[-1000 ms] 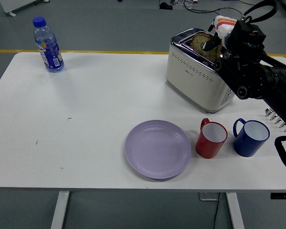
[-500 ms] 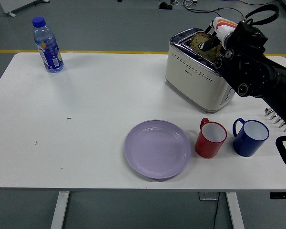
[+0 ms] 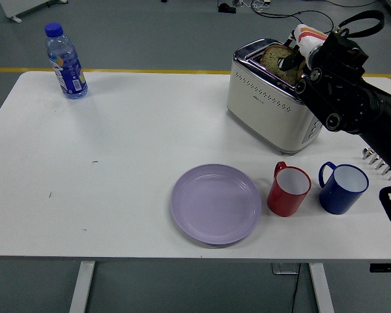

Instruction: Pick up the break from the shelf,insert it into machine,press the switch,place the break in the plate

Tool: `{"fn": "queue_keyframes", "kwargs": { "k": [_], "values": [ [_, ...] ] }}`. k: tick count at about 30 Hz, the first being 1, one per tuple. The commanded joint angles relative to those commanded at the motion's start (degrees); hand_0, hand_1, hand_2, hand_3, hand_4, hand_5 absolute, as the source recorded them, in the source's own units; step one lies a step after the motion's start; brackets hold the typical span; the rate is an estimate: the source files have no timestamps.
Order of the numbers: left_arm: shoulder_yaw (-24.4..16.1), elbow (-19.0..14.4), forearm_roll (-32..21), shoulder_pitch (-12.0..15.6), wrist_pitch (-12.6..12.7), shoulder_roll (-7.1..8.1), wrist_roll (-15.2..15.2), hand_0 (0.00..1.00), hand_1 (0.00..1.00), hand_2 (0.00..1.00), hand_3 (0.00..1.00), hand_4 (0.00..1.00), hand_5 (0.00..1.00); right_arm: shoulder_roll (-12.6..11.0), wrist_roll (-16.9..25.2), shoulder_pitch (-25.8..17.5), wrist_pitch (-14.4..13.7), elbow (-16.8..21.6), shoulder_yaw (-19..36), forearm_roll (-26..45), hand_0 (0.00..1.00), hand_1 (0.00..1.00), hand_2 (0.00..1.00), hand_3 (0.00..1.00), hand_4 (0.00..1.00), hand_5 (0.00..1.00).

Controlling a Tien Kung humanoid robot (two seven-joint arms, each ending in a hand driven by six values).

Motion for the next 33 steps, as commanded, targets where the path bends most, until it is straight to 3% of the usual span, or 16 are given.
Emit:
{"fn": "queue_keyframes", "kwargs": {
  "k": [8, 10, 21, 26, 28, 33],
  "values": [
    [-0.3, 0.0, 0.2, 0.0, 0.1, 0.03, 0.0, 0.602, 0.454, 0.422, 0.543, 0.294, 0.908, 0.0, 0.9, 0.2, -0.1, 0.3, -0.1, -0.4, 0.232, 0.335, 0.415, 0.496, 0.579, 0.061],
    [-0.3, 0.0, 0.3, 0.0, 0.1, 0.07, 0.0, 0.601, 0.454, 0.42, 0.543, 0.294, 0.908, 0.0, 0.9, 0.3, -0.8, 0.5, 0.3, -1.7, 0.237, 0.306, 0.392, 0.478, 0.622, 0.026],
    [-0.9, 0.0, 0.8, 0.6, 0.2, 0.1, 0.0, 0.601, 0.455, 0.42, 0.542, 0.292, 0.909, 0.0, 0.5, 0.0, -3.3, 5.0, 4.4, -7.6, 0.228, 0.294, 0.383, 0.474, 0.642, 0.002],
    [-1.2, 0.0, 1.2, 1.4, 0.1, 0.09, 0.0, 0.601, 0.455, 0.42, 0.542, 0.292, 0.909, -1.0, -0.1, -0.7, -5.5, 11.6, 8.3, -10.6, 0.228, 0.294, 0.383, 0.474, 0.642, 0.002],
    [-1.3, 0.0, 1.3, 1.5, 0.1, 0.09, 0.0, 0.601, 0.458, 0.425, 0.541, 0.291, 0.907, -1.4, -0.2, -0.8, -5.9, 12.3, 8.8, -10.9, 0.225, 0.29, 0.379, 0.469, 0.646, 0.002],
    [-1.4, 0.0, 1.5, 1.8, 0.0, 0.14, 0.0, 0.601, 0.457, 0.43, 0.542, 0.291, 0.907, -4.6, -0.6, -1.5, -7.9, 17.8, 11.4, -12.7, 0.225, 0.288, 0.379, 0.471, 0.643, 0.002]
  ]
}}
